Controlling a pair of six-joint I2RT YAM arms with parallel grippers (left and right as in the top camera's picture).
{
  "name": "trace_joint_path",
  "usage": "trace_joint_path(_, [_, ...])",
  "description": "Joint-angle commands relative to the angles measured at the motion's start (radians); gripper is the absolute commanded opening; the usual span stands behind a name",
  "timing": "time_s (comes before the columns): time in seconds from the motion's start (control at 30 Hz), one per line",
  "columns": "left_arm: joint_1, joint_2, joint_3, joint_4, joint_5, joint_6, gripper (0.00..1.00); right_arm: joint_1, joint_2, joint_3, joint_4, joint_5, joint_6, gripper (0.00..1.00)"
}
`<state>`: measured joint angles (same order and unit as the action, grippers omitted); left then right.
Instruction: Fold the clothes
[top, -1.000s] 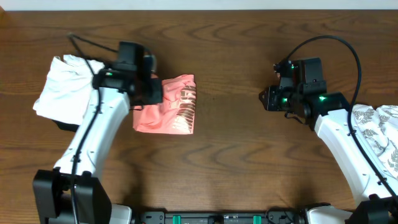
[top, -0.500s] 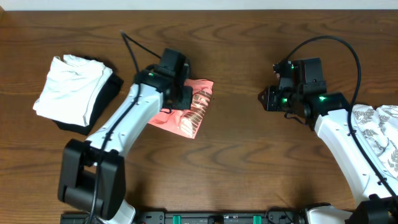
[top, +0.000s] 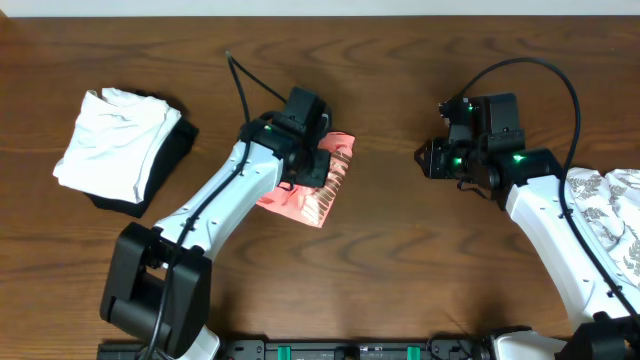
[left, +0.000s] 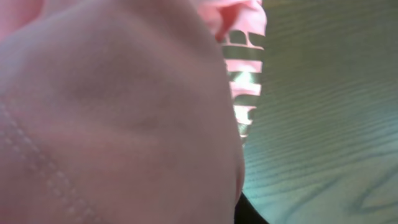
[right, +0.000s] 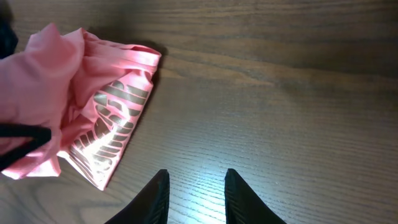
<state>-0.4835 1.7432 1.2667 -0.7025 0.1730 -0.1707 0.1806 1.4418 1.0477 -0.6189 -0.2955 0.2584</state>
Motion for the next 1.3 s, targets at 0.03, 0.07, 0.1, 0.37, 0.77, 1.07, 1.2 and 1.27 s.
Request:
trace_joint_path(0.03, [-0.034, -0.003, 0.019, -0.006, -0.009, 0.001, 0.26, -0.003, 0.003, 0.004, 0.005, -0.008, -0.011, 0.28])
trace_joint_path(0.07, [-0.045, -0.003, 0.017, -0.007, -0.009, 0.0, 0.27, -0.003, 0.003, 0.004, 0.006, -0.008, -0.011, 0.28])
trace_joint_path(0.1, [-0.059, -0.003, 0.014, -0.007, -0.008, 0.0, 0.28, -0.003, 0.003, 0.004, 0.008, -0.008, -0.009, 0.28])
trace_joint_path(0.37, [-0.147, -0.003, 0.013, -0.014, -0.009, 0.001, 0.36, -0.004, 0.003, 0.004, 0.027, -0.007, -0.001, 0.29])
trace_joint_path(0.77, [-0.036, -0.113, 0.028, -0.014, -0.152, 0.039, 0.37, -0.005, 0.003, 0.004, 0.024, 0.046, -0.001, 0.3])
trace_joint_path(1.07, [0.136, -0.105, 0.027, 0.073, -0.101, 0.042, 0.36, -0.004, 0.003, 0.004, 0.019, 0.045, 0.0, 0.3])
trace_joint_path(1.2, [0.138, -0.038, 0.027, 0.112, -0.102, 0.042, 0.36, -0.004, 0.003, 0.004, 0.005, 0.045, 0.0, 0.3])
trace_joint_path(1.27, [0.138, 0.005, 0.027, 0.123, -0.101, 0.029, 0.36, -0.004, 0.003, 0.004, -0.001, 0.045, 0.0, 0.3])
